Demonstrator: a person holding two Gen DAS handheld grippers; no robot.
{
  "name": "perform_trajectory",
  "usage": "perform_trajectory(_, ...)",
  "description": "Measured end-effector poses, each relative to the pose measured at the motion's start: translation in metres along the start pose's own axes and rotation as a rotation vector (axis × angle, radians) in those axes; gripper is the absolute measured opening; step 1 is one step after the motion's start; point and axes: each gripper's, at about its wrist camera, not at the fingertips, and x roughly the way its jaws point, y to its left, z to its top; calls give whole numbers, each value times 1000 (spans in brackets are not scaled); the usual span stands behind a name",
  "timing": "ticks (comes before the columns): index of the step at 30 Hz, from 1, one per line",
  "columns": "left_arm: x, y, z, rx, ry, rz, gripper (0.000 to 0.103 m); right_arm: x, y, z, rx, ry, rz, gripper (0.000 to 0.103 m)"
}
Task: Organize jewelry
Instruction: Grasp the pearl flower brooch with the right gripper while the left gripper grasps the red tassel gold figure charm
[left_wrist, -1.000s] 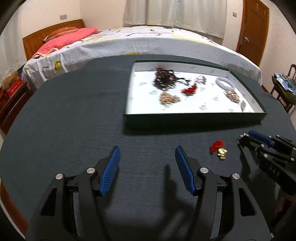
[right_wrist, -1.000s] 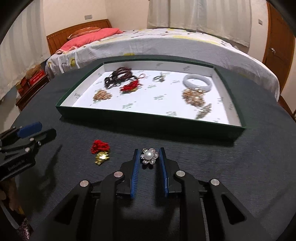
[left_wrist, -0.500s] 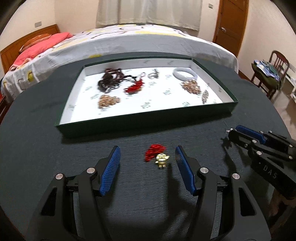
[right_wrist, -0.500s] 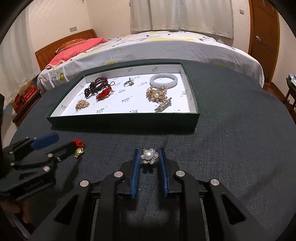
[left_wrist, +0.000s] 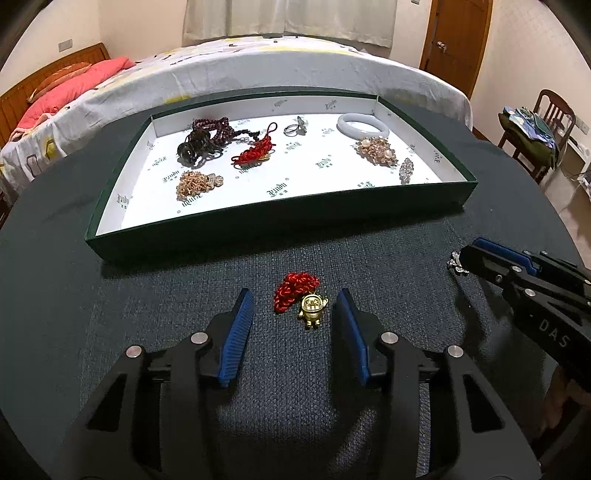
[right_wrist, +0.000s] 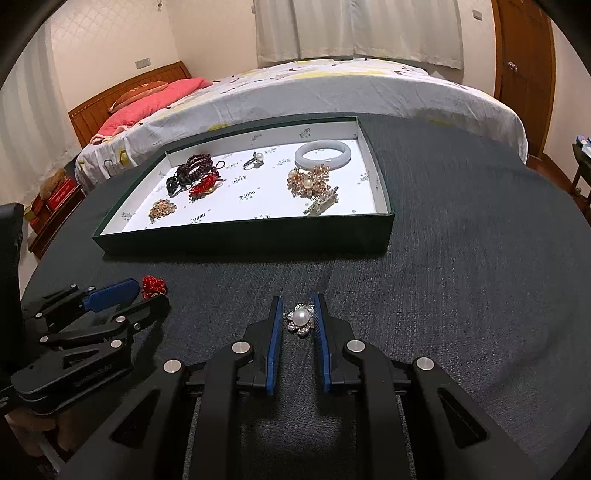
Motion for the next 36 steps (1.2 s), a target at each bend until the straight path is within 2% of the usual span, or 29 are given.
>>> perform_trajectory(18, 1, 2, 4, -7, -4, -6, 46, 7, 0, -1, 9, 20, 11, 20)
perform_trajectory(19, 1, 3, 4, -9, -4, -6, 46, 7, 0, -1, 10, 21, 14, 21)
perform_trajectory(20, 0, 3, 4, -11, -7, -6, 46, 7, 0, -1, 12, 20, 18, 31)
perform_trajectory(22, -2, 3, 5, -10, -14, -3, 46, 6, 1, -1, 10, 13, 16, 41)
perform_trajectory(30, 1, 4, 4, -12, -9, 6, 46, 9, 12, -2, -44, 23, -18, 40)
perform_trajectory(32, 2, 5, 3, -14, -8, 6, 46, 10, 12, -2, -55, 24, -28, 36)
perform_trajectory(33, 2, 6, 3, -13, -8, 6, 46, 10, 12, -2, -57, 25, -30, 28)
perform_trajectory(35, 2, 5, 3, -12, -9, 5, 46, 9, 11, -2, -60, 26, -34, 20)
perform_trajectory(36, 2, 5, 3, -11, -9, 4, 46, 9, 11, -3, -59, 27, -32, 20)
